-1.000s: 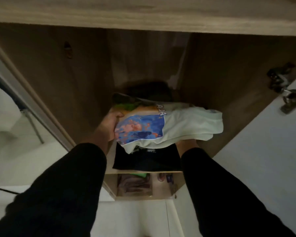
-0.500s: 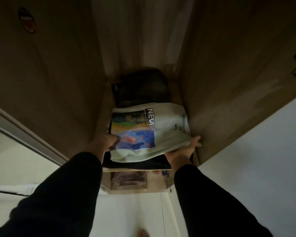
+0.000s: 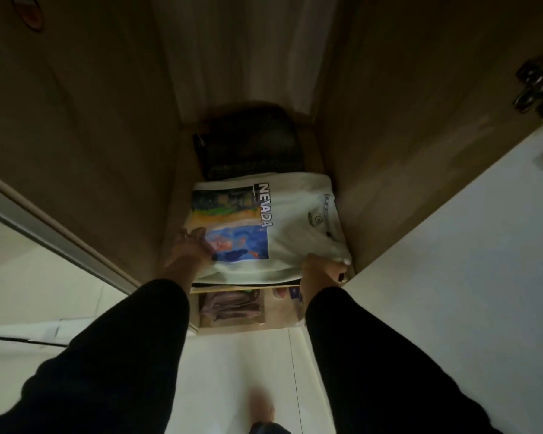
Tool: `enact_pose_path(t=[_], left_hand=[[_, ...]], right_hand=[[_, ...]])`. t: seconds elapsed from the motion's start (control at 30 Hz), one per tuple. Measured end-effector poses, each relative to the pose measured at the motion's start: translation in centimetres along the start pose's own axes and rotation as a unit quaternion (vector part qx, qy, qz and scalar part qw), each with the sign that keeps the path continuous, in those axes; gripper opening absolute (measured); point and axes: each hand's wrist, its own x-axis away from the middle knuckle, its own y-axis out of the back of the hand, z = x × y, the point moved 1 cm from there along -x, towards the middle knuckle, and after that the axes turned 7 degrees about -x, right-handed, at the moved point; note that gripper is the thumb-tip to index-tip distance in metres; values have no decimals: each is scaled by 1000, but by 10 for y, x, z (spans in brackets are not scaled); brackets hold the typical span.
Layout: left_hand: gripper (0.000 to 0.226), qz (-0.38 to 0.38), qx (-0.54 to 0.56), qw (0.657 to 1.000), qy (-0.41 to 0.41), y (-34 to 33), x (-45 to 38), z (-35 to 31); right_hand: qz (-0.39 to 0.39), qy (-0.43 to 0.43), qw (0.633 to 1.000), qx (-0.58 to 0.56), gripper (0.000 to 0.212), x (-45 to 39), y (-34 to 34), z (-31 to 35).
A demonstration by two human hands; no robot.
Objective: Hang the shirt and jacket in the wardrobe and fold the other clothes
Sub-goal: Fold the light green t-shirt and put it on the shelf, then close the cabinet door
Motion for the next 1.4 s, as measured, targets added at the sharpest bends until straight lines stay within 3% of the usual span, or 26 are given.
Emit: enact_pose_path(t=[0.1,0.2,0.37,0.67,0.9,1.07,1.23,1.4], left_hand=[[74,33,2,999,10,-13,5,8],[75,45,-12,999,3,-17,8,11],[61,-23,-62,997,-43,4,41,8],[85,-88,83,986,-115,64,151,19],[92,-122,83,969,-198,116,291,42],[97,-151,84,952,-253,146,365,23],[101,-169,61,929,-324,159,446,-35],[111,-181,78,902,-384,154,514,-91]], right_hand=[[6,102,989,103,86,10,-1,4],[33,149,970,189,93,20,5,0],[54,219,928,297,92,46,22,-2],[25,348,895,277,84,158,98,6],[-35,365,894,258,77,263,206,-8],[-78,405,878,243,74,316,284,14],[-124,477,836,241,73,346,363,47],[-170,582,747,272,70,374,435,91]])
